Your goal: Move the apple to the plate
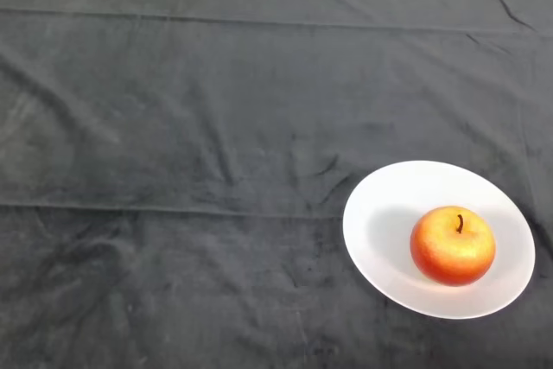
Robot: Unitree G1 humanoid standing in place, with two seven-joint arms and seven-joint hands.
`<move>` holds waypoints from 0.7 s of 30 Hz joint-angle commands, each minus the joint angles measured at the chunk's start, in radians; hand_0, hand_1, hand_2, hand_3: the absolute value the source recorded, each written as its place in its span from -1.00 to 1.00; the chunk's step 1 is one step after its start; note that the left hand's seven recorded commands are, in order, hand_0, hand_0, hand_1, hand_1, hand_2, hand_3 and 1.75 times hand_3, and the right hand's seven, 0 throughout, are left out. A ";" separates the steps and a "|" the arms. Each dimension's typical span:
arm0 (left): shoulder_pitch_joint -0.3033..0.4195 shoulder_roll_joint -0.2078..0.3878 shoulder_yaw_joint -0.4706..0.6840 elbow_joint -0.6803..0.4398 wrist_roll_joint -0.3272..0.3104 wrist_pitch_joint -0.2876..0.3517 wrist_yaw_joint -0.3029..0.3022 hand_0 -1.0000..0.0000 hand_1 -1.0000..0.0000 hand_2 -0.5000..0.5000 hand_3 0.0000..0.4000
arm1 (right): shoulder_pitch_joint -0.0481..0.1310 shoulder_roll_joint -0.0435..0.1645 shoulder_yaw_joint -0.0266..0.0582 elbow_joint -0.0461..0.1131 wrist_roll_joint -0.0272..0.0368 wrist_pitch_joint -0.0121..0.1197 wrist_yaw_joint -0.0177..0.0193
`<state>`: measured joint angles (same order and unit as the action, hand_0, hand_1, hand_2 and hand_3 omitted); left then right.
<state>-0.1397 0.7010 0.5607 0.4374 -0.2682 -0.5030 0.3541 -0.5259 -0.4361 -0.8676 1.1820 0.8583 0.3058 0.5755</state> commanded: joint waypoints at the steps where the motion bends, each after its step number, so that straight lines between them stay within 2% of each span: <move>1: -0.036 -0.018 0.039 0.028 0.016 0.005 -0.010 1.00 1.00 0.00 -1.00 | -0.001 -0.013 -0.0143 -0.002 0.0113 -0.006 -0.0083; 21: -0.045 -0.033 0.059 0.025 0.033 0.014 -0.039 1.00 1.00 0.00 -1.00 | -0.001 -0.013 -0.0141 -0.002 0.0114 -0.006 -0.0087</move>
<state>-0.1468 0.6804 0.5728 0.4374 -0.2515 -0.4957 0.3215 -0.5259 -0.4361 -0.8676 1.1820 0.8583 0.3059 0.5755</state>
